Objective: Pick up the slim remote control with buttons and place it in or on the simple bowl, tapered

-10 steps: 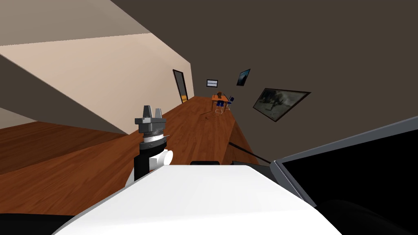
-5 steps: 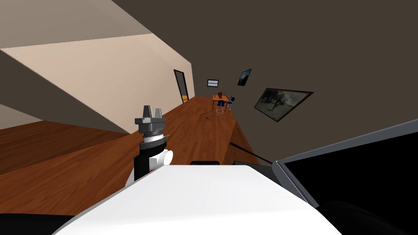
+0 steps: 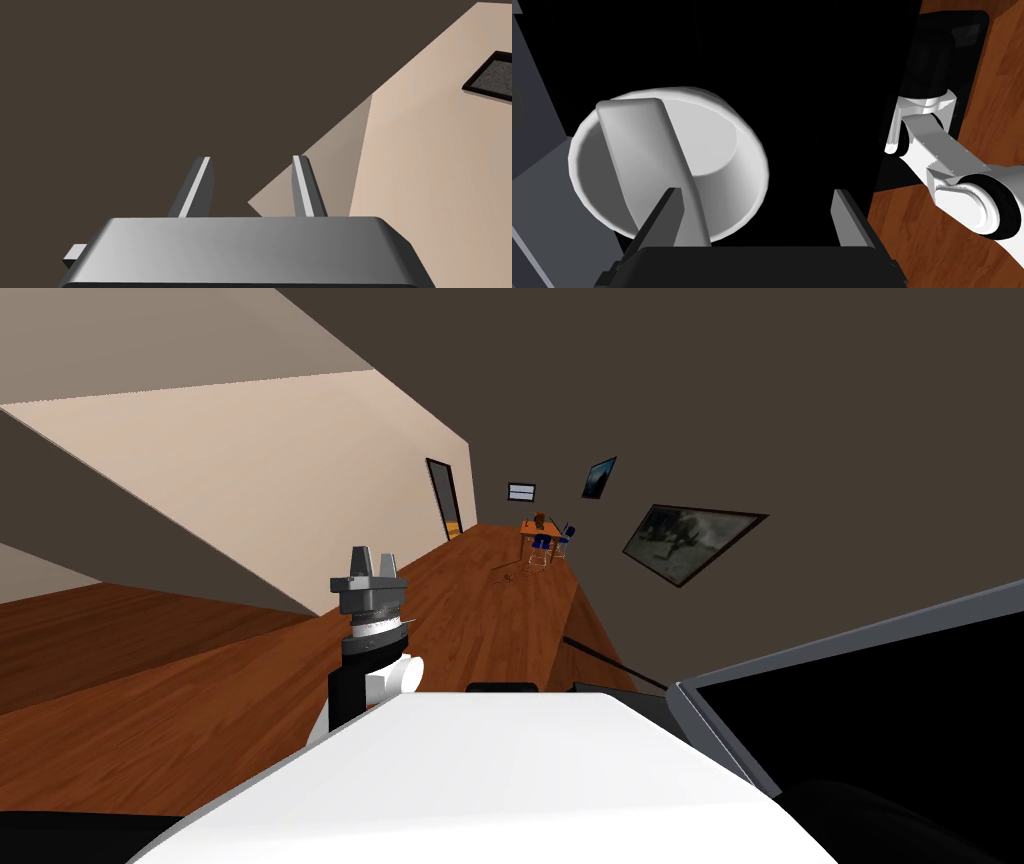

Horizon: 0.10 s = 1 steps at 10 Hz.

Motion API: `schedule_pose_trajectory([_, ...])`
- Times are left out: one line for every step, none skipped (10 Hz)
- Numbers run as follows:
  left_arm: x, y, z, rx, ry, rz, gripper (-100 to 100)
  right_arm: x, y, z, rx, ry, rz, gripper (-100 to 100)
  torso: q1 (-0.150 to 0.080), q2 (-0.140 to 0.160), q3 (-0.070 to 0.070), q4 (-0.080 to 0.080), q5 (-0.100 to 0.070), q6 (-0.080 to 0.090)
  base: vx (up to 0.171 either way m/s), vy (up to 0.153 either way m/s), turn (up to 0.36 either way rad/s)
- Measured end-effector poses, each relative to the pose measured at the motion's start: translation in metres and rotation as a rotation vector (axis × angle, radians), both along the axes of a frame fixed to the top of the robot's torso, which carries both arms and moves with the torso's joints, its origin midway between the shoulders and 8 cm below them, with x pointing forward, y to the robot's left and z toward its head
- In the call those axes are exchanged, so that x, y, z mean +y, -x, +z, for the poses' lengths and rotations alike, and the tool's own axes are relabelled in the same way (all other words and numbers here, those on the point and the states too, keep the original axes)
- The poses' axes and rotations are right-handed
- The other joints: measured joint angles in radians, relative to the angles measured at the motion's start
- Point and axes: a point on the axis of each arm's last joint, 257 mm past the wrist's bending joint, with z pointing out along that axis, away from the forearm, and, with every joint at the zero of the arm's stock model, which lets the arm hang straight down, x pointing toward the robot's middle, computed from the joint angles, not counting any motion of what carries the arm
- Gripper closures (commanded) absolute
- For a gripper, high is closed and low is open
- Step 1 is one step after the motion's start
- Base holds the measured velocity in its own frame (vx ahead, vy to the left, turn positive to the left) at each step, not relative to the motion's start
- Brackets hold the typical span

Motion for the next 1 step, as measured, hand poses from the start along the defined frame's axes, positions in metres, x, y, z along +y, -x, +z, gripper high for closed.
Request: schedule_pose_trajectory([0.0,0.0,0.0,0.0,0.0,0.0,0,0.0,0.0,0.0,0.0,0.0,0.0,0,0.0,0.0,0.0,0.0,0.0,0.0,0.0,0.0,0.0])
